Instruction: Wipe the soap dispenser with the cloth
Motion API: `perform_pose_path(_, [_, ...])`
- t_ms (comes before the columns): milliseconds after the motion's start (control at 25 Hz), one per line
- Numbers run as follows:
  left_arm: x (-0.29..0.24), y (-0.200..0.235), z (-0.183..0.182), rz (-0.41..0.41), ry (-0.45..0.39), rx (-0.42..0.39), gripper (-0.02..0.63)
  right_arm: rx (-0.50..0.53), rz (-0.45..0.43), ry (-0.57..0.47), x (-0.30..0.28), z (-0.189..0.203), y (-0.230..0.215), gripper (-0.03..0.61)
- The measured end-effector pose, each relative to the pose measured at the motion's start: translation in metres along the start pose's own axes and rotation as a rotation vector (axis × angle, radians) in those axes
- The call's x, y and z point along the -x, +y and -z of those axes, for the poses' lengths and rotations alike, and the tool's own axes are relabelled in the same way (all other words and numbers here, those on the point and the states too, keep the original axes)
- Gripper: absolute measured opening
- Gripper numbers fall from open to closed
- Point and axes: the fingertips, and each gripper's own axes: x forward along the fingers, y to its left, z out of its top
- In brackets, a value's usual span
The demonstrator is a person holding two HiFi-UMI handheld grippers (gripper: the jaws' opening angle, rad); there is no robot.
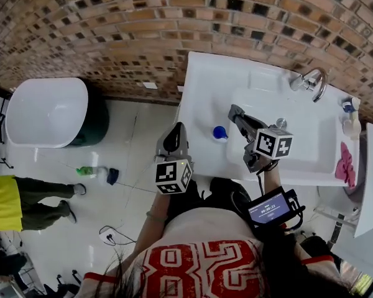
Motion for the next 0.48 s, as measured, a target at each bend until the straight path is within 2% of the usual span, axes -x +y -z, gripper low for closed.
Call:
perform_pose_path(280, [-0.003,0.005,-0.006,0.237,0.032,-0.039,0.003,-0.095,0.213,-0.275,0.050,-0.018,0.017,0.050])
perform_pose_path(480, [0.007,0.000,0.004,0.357,0.073,-0.054,0.003,-0.123,0.254,-0.417,0.083,-0.011,0.043,0.051])
